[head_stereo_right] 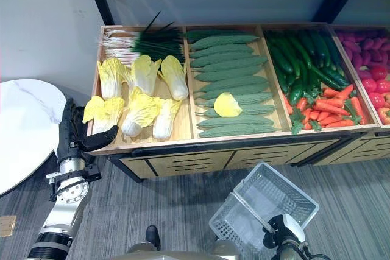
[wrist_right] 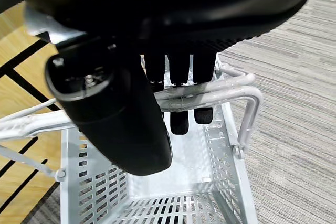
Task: Get the vegetables into the basket
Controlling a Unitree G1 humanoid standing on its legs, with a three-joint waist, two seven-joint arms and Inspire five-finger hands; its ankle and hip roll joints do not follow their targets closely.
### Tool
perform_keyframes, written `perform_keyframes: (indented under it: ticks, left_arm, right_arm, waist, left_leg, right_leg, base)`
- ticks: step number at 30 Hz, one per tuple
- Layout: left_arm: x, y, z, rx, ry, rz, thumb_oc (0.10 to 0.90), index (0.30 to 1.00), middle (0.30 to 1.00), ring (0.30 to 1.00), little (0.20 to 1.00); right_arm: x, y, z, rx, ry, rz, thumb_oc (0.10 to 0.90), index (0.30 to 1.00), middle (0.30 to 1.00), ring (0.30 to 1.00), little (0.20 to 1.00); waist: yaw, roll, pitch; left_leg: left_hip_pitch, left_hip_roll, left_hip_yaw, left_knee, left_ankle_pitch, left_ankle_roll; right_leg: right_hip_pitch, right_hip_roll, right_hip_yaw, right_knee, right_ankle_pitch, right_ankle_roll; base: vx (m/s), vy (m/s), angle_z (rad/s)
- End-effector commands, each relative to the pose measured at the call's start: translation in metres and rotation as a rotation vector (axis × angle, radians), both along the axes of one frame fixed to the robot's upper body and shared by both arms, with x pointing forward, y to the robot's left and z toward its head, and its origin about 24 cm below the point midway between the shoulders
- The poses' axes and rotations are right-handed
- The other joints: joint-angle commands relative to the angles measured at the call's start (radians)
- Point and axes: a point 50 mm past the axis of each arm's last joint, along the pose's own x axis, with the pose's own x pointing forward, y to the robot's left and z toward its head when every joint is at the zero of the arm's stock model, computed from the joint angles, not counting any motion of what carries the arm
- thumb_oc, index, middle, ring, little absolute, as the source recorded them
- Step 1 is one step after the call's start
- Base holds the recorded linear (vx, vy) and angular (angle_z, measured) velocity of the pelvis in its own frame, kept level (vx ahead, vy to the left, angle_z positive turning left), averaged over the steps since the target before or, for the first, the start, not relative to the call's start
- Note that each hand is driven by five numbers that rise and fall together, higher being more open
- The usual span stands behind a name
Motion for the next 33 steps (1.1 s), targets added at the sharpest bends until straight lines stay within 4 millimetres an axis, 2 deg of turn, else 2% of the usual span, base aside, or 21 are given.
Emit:
perform_keyframes:
  ticks: [1, 3, 7, 13, 16, 21, 25, 30, 33]
  left_arm:
    - [0.025, 0.000, 0.059, 0.077, -0.271, -0.096, 0.900, 1.000, 1.000, 1.000, 1.000]
    - [0.030, -0.008, 0.060, 0.091, -0.265, -0.146, 0.900, 1.000, 1.000, 1.000, 1.000]
    - [0.032, -0.009, 0.062, 0.126, -0.257, -0.157, 0.900, 1.000, 1.000, 1.000, 1.000]
    - [0.038, -0.006, 0.057, 0.185, -0.215, -0.122, 0.900, 1.000, 1.000, 1.000, 1.000]
    - [0.042, -0.007, 0.054, 0.135, -0.213, -0.096, 0.900, 1.000, 1.000, 1.000, 1.000]
    - [0.048, -0.001, 0.048, 0.150, -0.160, -0.061, 0.900, 1.000, 1.000, 1.000, 1.000]
    - [0.055, 0.003, 0.048, 0.317, -0.077, -0.099, 0.900, 1.000, 1.000, 1.000, 1.000]
    - [0.063, 0.005, 0.048, 0.430, -0.017, -0.129, 0.900, 1.000, 1.000, 1.000, 1.000]
    - [0.068, 0.005, 0.058, 0.516, -0.032, -0.144, 0.900, 1.000, 1.000, 1.000, 1.000]
  right_arm:
    - [0.027, -0.019, 0.018, -0.074, -0.089, 0.054, 0.400, 0.300, 0.300, 0.300, 0.300]
    - [0.024, -0.020, 0.015, -0.077, -0.058, 0.038, 0.400, 0.300, 0.300, 0.300, 0.300]
    - [0.029, -0.018, 0.017, -0.074, -0.074, 0.059, 0.400, 0.300, 0.300, 0.300, 0.300]
    - [0.031, -0.017, 0.018, -0.077, -0.089, 0.072, 0.400, 0.300, 0.300, 0.300, 0.300]
    - [0.030, -0.018, 0.017, -0.082, -0.079, 0.069, 0.400, 0.300, 0.300, 0.300, 0.300]
    - [0.032, -0.016, 0.018, -0.080, -0.083, 0.081, 0.400, 0.300, 0.300, 0.300, 0.300]
    - [0.036, -0.019, 0.020, -0.091, -0.082, 0.081, 0.400, 0.300, 0.300, 0.300, 0.300]
    - [0.042, -0.020, 0.023, -0.098, -0.098, 0.099, 0.400, 0.300, 0.300, 0.300, 0.300]
    - [0.050, -0.018, 0.028, -0.100, -0.135, 0.126, 0.400, 0.300, 0.300, 0.300, 0.300]
  waist:
    - [0.002, -0.051, 0.012]
    - [0.002, -0.048, 0.011]
    - [-0.005, -0.049, 0.012]
    - [-0.012, -0.051, 0.014]
    - [-0.014, -0.052, 0.017]
    - [-0.021, -0.053, 0.018]
    - [-0.027, -0.052, 0.022]
    - [-0.036, -0.051, 0.025]
    - [-0.041, -0.053, 0.029]
  left_leg:
    - [0.076, 0.034, 0.001, 0.001, -0.138, -0.040]
    - [0.077, 0.034, 0.004, 0.001, -0.139, -0.040]
    - [0.078, 0.035, 0.008, 0.001, -0.140, -0.041]
    - [0.082, 0.037, 0.016, 0.001, -0.140, -0.041]
    - [0.080, 0.037, 0.017, 0.001, -0.141, -0.040]
    - [0.083, 0.036, 0.023, 0.001, -0.143, -0.040]
    - [0.087, 0.035, 0.032, 0.001, -0.145, -0.040]
    - [0.087, 0.036, 0.039, 0.001, -0.145, -0.040]
    - [0.086, 0.036, 0.045, 0.001, -0.145, -0.042]
  right_leg:
    - [-0.029, -0.030, 0.018, 0.003, -0.010, 0.038]
    - [-0.027, -0.030, 0.017, 0.003, -0.011, 0.038]
    - [-0.030, -0.029, 0.022, 0.002, -0.011, 0.039]
    - [-0.033, -0.026, 0.034, 0.002, -0.008, 0.039]
    - [-0.036, -0.026, 0.035, 0.003, -0.008, 0.038]
    - [-0.037, -0.024, 0.040, 0.004, -0.008, 0.038]
    - [-0.041, -0.022, 0.049, 0.003, -0.007, 0.039]
    - [-0.046, -0.020, 0.056, 0.004, -0.005, 0.040]
    - [-0.051, -0.018, 0.063, 0.004, -0.003, 0.042]
  base:
    - [0.02, -0.004, -0.03]
    - [0.02, 0.000, -0.04]
    - [0.01, 0.001, -0.02]
    - [0.01, -0.001, -0.07]
    - [0.00, 0.000, 0.00]
    - [0.00, 0.000, 0.00]
    - [0.01, 0.005, -0.04]
    - [0.00, 0.008, -0.08]
    - [-0.01, 0.004, -0.11]
